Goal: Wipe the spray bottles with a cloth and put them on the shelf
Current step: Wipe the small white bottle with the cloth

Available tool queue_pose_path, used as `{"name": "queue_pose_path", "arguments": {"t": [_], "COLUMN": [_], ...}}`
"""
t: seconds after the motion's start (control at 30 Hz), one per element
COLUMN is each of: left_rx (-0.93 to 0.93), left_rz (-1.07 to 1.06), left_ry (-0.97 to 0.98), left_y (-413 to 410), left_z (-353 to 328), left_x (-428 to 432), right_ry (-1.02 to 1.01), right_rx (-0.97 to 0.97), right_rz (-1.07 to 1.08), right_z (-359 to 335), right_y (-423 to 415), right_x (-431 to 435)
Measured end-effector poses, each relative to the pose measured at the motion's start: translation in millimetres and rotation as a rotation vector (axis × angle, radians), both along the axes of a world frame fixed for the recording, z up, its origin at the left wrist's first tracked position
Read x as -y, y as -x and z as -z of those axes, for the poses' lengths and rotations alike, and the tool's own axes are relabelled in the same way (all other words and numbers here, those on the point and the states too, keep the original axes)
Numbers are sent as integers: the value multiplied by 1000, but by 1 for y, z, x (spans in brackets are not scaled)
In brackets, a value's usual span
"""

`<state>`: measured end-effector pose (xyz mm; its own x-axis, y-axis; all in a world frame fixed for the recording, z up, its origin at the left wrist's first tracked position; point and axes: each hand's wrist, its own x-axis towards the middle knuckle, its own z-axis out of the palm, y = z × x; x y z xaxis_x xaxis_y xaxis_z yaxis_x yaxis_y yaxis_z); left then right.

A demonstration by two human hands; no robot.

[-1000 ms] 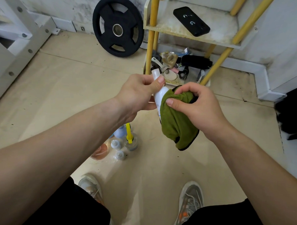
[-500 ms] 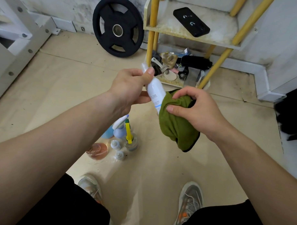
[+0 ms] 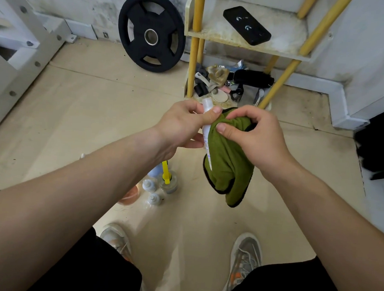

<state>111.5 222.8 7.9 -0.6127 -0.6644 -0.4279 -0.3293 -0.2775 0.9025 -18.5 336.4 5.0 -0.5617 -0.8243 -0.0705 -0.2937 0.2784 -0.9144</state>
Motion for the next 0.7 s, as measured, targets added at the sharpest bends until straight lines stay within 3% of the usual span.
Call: {"name": "queue_pose_path", "arguments": {"t": [0.17, 0.47, 0.7], "left_rx": [51, 149, 134], "left_rz": [-89, -176, -112], "left_ry": [59, 118, 224], "left_y": [-3, -3, 2], "left_z": [-9, -6, -2], "left_x": [16, 14, 1], "right_ry": [-38, -119, -51], "right_rx": [71, -241, -249], "right_rz": [-24, -94, 11], "right_z": [3, 0, 3], "right_y": [7, -9, -12], "right_x": [1, -2, 0]}}
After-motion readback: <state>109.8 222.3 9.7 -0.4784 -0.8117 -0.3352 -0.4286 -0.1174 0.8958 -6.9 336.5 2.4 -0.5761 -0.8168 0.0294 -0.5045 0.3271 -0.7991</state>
